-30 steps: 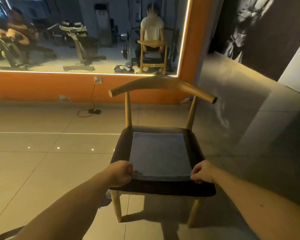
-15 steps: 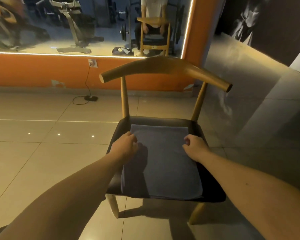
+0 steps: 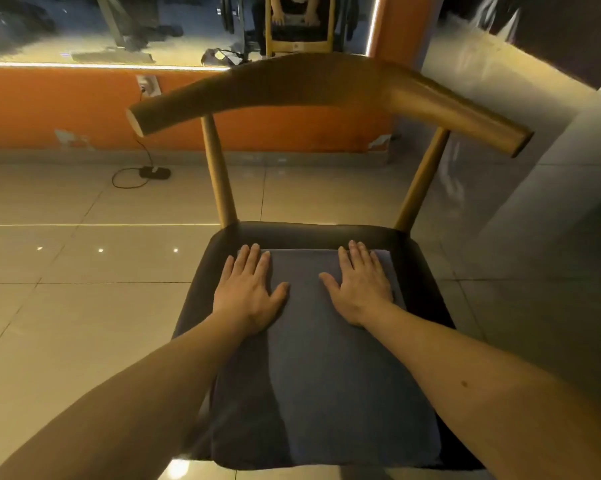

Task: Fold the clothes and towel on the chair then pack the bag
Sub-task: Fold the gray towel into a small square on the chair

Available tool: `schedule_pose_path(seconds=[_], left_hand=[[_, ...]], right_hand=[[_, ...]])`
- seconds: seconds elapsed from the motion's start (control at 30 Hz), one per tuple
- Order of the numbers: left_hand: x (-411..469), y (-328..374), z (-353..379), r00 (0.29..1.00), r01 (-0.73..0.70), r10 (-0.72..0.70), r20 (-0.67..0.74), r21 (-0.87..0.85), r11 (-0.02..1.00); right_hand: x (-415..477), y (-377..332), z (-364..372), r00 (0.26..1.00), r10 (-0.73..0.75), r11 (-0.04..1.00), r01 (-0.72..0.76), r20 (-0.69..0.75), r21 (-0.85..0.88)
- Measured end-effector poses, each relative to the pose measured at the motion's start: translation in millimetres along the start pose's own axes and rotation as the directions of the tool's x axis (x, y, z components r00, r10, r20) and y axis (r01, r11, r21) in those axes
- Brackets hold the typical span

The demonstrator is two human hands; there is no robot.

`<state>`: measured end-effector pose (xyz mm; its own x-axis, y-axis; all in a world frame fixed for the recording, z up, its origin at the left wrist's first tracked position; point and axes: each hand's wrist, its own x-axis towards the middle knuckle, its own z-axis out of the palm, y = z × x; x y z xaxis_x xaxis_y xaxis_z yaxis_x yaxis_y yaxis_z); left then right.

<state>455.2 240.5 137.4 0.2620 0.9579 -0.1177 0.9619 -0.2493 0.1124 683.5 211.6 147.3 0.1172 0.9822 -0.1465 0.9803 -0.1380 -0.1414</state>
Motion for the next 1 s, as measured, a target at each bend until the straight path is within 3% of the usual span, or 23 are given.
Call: schedule_pose_path(seconds=[0.23, 0.43, 0.5, 0.6, 0.67, 0.73, 0.83, 0.93, 1.0], left_hand=[[3, -4, 7, 1.0, -0.012, 0.012, -0.006, 0.024, 1.0], [9, -4, 2, 0.996, -0.027, 0.024, 0.089, 0.034, 0.999], [5, -5, -10, 0.993, -0.045, 0.042, 0.109, 0.027, 0.999], [-31, -6, -33, 0.991, -0.131, 0.13, -0.015, -0.115, 0.985], [-81, -6, -46, 0.953, -0.302, 0.29, -0.085, -0.251, 0.92], [-135, -11, -47, 0.881, -0.464, 0.47, -0.057, -0.296, 0.835], [-189, -26, -18, 0.781, -0.618, 0.624, 0.041, -0.101, 0.78], [-205, -36, 12, 0.784, -0.621, 0.616, 0.077, 0.102, 0.777], [-208, -33, 10, 0.794, -0.606, 0.608, 0.033, 0.14, 0.783]], right_hand=[[3, 4, 8, 0.994, 0.104, 0.992, -0.106, -0.032, -0.07], [6, 1, -3, 0.989, 0.117, 0.991, -0.11, 0.087, -0.078], [0, 2, -15, 0.996, 0.072, 0.997, -0.071, 0.05, -0.027], [-31, 6, -29, 0.988, -0.037, 0.988, 0.058, -0.15, 0.141], [-75, 13, -31, 0.973, -0.142, 0.949, 0.186, -0.183, 0.253], [-130, 24, -23, 0.946, -0.272, 0.908, 0.313, -0.176, 0.28], [-197, 48, -3, 0.901, -0.413, 0.894, 0.429, -0.134, 0.128], [-230, 69, 24, 0.894, -0.448, 0.893, 0.446, -0.025, -0.063], [-238, 77, 34, 0.9, -0.436, 0.895, 0.429, -0.032, -0.122]])
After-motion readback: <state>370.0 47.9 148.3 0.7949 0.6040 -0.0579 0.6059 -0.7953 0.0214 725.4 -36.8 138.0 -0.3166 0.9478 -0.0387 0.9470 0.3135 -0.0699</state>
